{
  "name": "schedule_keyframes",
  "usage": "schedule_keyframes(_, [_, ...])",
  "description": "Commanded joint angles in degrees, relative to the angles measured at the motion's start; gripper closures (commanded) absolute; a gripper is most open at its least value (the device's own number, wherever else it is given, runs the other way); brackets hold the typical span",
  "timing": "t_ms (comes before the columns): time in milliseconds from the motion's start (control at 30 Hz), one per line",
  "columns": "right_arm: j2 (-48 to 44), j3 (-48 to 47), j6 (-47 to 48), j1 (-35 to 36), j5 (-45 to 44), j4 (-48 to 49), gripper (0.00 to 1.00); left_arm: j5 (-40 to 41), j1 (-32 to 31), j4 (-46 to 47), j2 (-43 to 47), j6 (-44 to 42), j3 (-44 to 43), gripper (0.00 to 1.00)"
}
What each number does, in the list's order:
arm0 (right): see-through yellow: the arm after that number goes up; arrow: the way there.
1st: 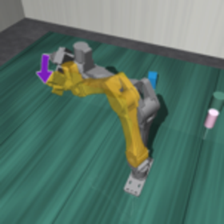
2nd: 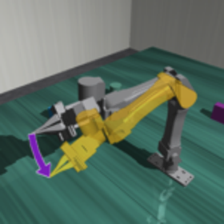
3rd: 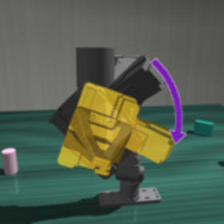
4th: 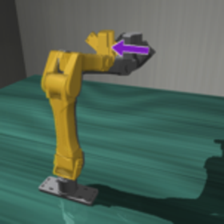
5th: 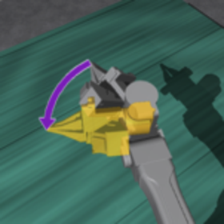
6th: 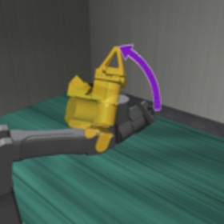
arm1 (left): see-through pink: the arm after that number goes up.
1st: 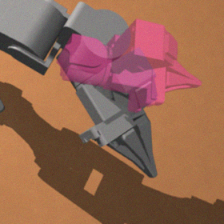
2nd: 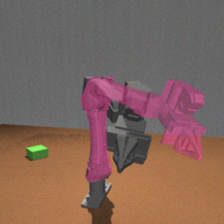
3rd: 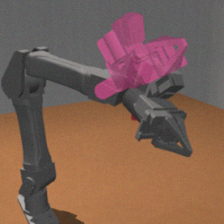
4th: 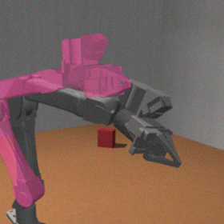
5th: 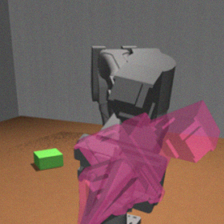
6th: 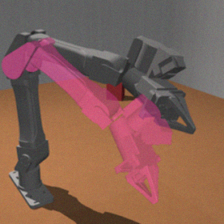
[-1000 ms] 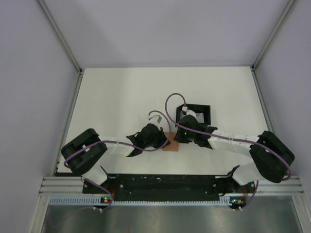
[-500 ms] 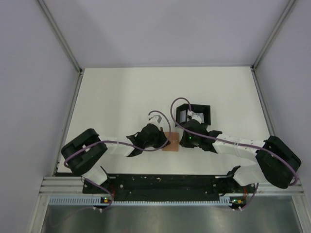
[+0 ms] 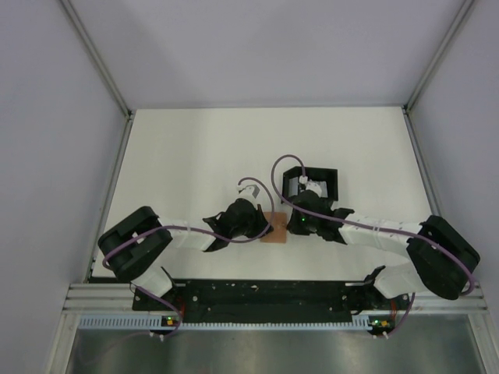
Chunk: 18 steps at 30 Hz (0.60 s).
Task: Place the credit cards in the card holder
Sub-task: Close the card holder at the center of the board.
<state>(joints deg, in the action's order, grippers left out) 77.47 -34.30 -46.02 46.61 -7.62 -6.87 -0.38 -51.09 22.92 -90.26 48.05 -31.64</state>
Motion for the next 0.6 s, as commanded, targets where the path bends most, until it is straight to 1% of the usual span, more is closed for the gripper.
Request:
schedule_keyframes(0, [0.66,-3.75,1.55,-0.47,-1.52,1.51,0.93,2.93,-0.24,-10.17,-3.70,-2.35,1.40,1.00])
schedule_keyframes(167, [0.93,-4.63,2.07,-0.64,-1.61,1.69,0.93,3.63,-0.24,-10.96,-3.87,-2.35,1.14,1.00])
schedule_keyframes(333, [2.59,-4.90,1.90,-0.64,0.93,2.48,0.93,4.07,-0.33,-11.67,-4.05,-2.35,0.70,1.00])
schedule_keyframes(567, [3.30,-4.19,1.20,-0.56,1.73,3.62,0.94,4.16,-0.41,-11.93,-4.22,-2.44,0.44,1.00])
